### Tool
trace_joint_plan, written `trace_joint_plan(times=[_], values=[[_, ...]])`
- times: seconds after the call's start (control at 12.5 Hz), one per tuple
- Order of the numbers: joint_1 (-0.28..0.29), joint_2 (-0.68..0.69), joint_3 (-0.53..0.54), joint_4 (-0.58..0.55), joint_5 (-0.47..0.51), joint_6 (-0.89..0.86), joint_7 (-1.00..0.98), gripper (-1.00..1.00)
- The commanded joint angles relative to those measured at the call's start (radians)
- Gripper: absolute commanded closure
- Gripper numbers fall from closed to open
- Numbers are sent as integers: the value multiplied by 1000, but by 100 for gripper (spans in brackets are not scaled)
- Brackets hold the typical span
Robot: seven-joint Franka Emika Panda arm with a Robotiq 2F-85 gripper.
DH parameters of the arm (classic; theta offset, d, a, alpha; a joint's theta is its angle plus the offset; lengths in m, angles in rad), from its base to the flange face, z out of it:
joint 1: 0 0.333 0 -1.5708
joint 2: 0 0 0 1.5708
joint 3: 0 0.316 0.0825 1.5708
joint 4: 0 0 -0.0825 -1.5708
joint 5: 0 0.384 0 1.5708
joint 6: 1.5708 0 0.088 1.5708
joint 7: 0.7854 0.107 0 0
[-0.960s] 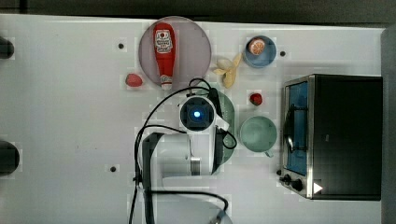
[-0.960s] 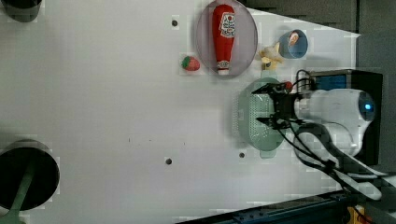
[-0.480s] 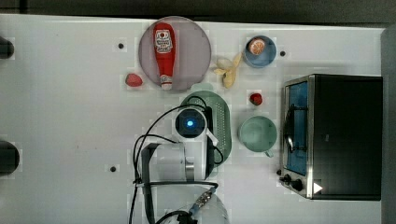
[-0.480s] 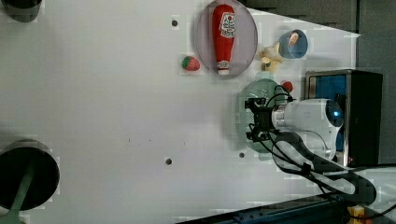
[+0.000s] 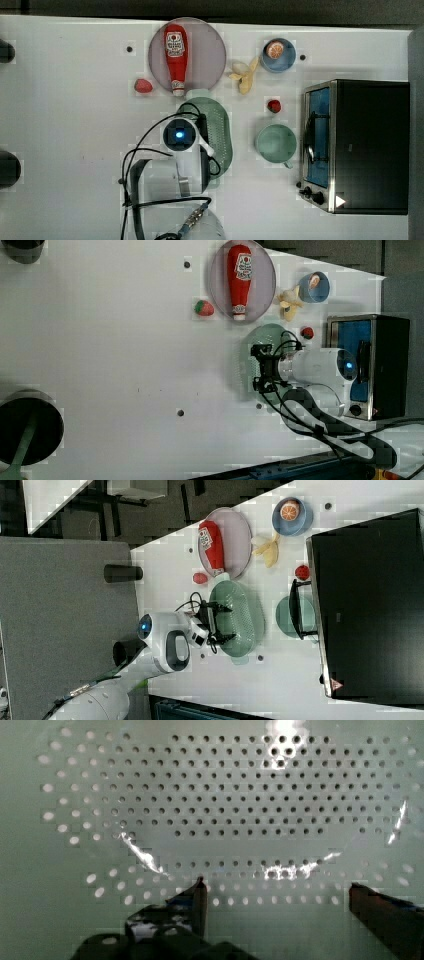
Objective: Drag strainer right to left.
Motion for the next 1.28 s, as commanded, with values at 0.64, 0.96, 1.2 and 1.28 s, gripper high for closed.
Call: trace_joint_plan(times=[0.64, 0.96, 1.2, 1.28], values=[[108, -21, 86, 45, 39, -6, 270, -100], [166, 53, 87, 144, 39, -9, 356, -100], [218, 96, 88, 217, 40, -24, 384, -100], [233, 110, 88, 240, 40, -34, 396, -100]])
